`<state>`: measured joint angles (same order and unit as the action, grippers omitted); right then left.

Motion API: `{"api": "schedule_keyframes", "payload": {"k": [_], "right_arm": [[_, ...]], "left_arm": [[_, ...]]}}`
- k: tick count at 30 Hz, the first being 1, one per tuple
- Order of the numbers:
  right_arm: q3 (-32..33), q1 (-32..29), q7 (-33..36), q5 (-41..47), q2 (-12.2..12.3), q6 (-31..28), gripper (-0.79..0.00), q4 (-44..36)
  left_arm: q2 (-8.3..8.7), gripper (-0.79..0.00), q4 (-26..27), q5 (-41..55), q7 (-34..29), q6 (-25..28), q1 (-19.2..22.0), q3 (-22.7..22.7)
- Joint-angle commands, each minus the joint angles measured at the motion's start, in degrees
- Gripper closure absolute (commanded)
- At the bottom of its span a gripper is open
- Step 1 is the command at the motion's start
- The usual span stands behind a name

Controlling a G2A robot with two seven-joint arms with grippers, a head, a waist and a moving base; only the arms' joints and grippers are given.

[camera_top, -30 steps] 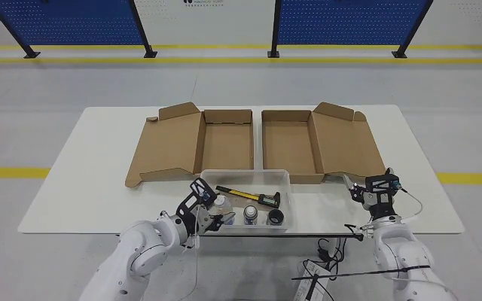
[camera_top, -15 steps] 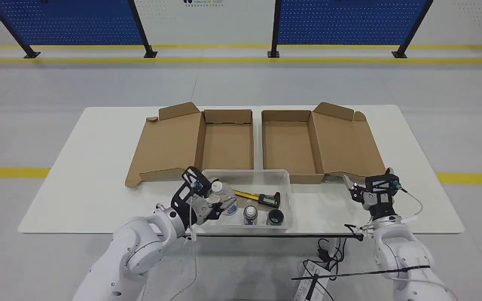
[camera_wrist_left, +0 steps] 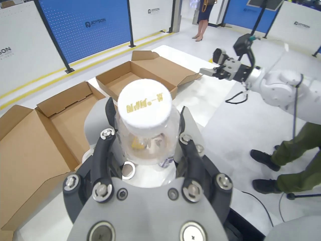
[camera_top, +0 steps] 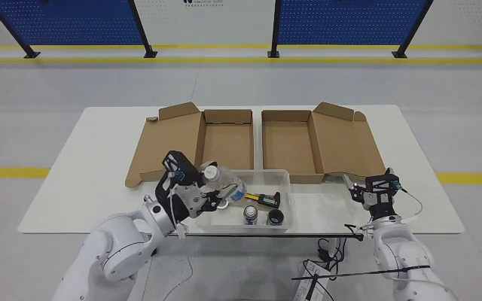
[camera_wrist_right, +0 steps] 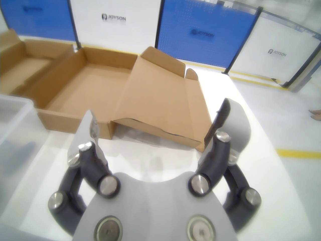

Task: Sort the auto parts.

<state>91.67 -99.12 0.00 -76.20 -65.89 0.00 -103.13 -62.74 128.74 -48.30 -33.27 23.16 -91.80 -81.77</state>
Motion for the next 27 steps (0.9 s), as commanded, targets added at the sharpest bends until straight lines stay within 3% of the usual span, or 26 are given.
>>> {"api": "schedule_keyframes", "payload": {"k": [1, 8, 15, 27], "right_arm": [[0.0, 0.0, 0.0, 0.0, 0.0, 0.0, -0.785, 0.0], [0.0, 0.0, 0.0, 0.0, 0.0, 0.0, -0.785, 0.0], [0.0, 0.0, 0.0, 0.0, 0.0, 0.0, -0.785, 0.0], [0.0, 0.0, 0.0, 0.0, 0.0, 0.0, -0.785, 0.0]], "left_arm": [[0.05, 0.0, 0.8, 4.3, -0.5, 0.8, -0.5, 0.1], [0.66, 0.0, 4.4, 11.7, -5.3, 7.4, -0.3, 0.9], [1.34, 0.0, 4.6, 15.5, -8.4, 12.8, -0.3, 1.8], [2.22, 0.0, 3.8, 16.8, -10.0, 14.3, 0.0, 2.0]]}}
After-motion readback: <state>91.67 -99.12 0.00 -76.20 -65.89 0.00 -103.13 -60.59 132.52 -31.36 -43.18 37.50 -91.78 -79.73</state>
